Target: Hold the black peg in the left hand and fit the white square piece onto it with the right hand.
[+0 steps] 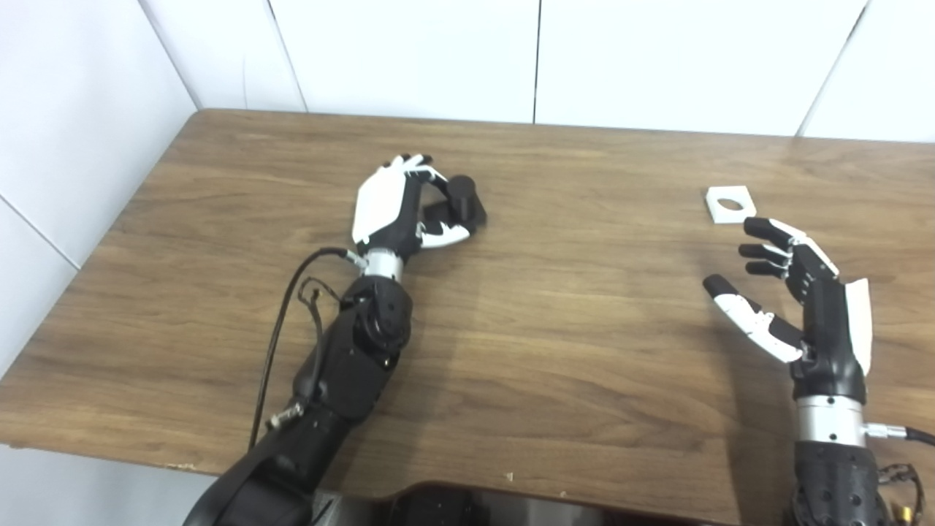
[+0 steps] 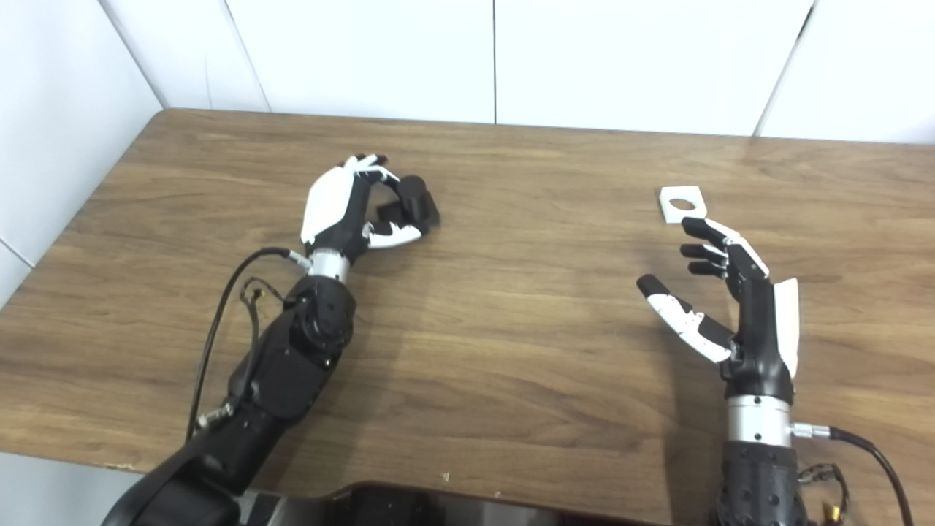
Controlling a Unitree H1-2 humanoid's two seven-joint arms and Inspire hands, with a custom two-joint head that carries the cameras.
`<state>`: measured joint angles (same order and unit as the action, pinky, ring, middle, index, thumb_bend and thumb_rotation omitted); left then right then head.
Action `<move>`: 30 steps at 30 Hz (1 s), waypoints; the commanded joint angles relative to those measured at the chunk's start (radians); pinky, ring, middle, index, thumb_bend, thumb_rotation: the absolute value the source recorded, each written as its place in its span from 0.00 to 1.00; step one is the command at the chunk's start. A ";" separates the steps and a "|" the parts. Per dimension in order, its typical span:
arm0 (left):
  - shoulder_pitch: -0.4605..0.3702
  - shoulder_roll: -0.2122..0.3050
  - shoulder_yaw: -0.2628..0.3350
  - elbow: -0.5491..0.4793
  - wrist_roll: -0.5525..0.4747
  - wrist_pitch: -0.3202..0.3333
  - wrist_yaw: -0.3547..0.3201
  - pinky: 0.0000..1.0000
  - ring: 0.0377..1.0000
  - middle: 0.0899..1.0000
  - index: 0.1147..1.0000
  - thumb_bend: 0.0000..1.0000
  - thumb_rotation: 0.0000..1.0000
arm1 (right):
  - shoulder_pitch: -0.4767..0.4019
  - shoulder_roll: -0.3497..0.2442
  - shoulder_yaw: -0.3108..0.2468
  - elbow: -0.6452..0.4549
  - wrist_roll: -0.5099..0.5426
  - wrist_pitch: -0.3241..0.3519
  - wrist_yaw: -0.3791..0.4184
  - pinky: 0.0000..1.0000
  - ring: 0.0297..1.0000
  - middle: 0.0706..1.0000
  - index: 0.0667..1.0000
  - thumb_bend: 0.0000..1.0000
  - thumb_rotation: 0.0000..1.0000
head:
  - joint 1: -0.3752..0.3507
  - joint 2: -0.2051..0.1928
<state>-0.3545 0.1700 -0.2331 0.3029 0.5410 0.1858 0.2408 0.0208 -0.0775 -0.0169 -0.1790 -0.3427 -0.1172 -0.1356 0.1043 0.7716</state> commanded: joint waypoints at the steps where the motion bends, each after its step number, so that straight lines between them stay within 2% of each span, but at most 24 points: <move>1: 0.020 0.000 -0.010 -0.041 -0.013 0.007 -0.054 0.98 0.96 0.88 0.41 0.52 0.08 | -0.019 0.008 0.002 -0.043 -0.011 -0.006 -0.008 0.64 0.69 0.75 0.72 0.60 0.39 | -0.008 0.000; 8: 0.095 -0.030 -0.020 -0.144 -0.025 0.023 -0.105 1.00 0.98 0.90 0.42 0.52 0.09 | -0.024 0.007 0.005 -0.039 -0.028 -0.012 -0.011 0.64 0.69 0.75 0.73 0.61 0.42 | -0.032 0.003; 17: 0.180 -0.065 -0.028 -0.246 -0.052 0.020 -0.151 1.00 1.00 0.92 0.42 0.52 0.08 | -0.024 0.022 0.011 -0.045 -0.035 -0.012 -0.017 0.65 0.70 0.75 0.72 0.61 0.41 | -0.080 0.010; 30: 0.262 -0.119 -0.094 -0.304 -0.036 0.015 -0.191 1.00 1.00 0.95 0.42 0.52 0.09 | -0.032 0.025 0.008 -0.039 -0.040 -0.021 -0.031 0.65 0.68 0.74 0.71 0.60 0.39 | -0.100 0.018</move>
<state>-0.1131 0.0700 -0.2949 0.0001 0.5108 0.1937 0.0952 0.0195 -0.0573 -0.0093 -0.1821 -0.3811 -0.1159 -0.1562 0.0046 0.7900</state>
